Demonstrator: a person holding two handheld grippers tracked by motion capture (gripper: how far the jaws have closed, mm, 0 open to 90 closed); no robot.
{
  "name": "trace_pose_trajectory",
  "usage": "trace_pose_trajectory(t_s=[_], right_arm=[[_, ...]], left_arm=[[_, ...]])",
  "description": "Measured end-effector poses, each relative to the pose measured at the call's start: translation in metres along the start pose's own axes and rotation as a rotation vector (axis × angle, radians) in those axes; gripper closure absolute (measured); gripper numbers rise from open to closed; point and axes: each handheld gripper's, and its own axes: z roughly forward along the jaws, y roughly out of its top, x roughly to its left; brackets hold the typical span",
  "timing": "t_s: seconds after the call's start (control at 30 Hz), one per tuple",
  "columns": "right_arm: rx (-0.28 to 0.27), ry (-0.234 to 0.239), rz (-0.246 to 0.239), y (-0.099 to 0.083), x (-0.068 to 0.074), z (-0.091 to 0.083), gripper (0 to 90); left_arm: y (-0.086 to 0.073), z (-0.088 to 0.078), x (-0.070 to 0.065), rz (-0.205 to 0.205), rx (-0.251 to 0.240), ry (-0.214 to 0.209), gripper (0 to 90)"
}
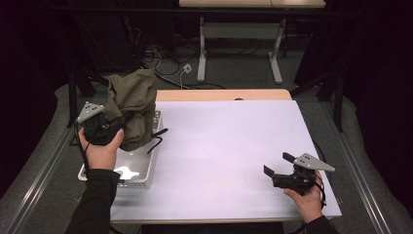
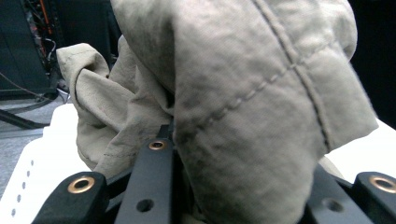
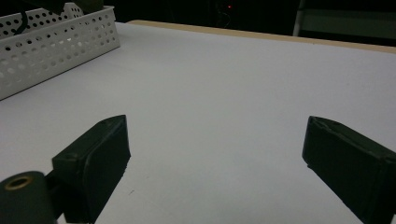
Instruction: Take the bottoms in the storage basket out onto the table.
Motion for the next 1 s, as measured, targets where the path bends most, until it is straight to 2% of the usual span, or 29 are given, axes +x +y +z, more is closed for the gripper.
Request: trace_pose_trajectory(t_s=[0.37,1.0], right_arm=[[-0.001,0.000,0.000,0.000,0.000,0.000,7.4],[0.001,0.000,0.002,0.000,0.000,0.000,7.6]], left_arm=[[0.000,0.007,-0.010,0.002,-0.007,-0.028,71.3],[0.004,0.023,-0.041,0.030,-0.004,-0.098,71.2]])
